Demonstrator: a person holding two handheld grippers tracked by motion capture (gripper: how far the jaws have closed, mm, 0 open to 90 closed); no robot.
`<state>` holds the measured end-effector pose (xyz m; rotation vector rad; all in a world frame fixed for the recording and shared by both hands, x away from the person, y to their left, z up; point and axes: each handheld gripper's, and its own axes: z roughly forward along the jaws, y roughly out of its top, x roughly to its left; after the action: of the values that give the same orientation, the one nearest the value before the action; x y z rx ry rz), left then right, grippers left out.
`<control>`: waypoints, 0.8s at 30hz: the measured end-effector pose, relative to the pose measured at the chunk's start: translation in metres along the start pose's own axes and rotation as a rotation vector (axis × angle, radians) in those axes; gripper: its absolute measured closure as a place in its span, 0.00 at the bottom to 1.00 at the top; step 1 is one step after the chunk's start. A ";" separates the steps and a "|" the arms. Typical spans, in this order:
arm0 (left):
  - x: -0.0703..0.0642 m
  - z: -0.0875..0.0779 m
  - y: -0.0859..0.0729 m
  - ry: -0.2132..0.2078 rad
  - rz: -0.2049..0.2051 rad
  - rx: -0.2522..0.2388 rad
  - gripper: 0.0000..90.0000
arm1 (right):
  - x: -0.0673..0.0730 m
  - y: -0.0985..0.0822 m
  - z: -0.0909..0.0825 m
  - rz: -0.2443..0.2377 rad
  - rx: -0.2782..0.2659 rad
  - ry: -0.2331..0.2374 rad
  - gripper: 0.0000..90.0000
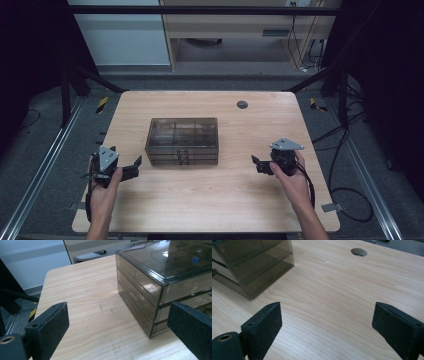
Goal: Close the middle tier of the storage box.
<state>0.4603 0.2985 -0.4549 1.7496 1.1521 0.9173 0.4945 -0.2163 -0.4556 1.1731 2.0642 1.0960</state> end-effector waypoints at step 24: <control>0.019 0.019 -0.017 0.026 0.058 -0.032 0.04 | -0.047 -0.038 0.003 0.072 -0.037 -0.095 0.10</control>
<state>0.4773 0.3157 -0.4754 1.7575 1.1020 0.9903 0.5031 -0.2675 -0.4871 1.2654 1.9358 1.0850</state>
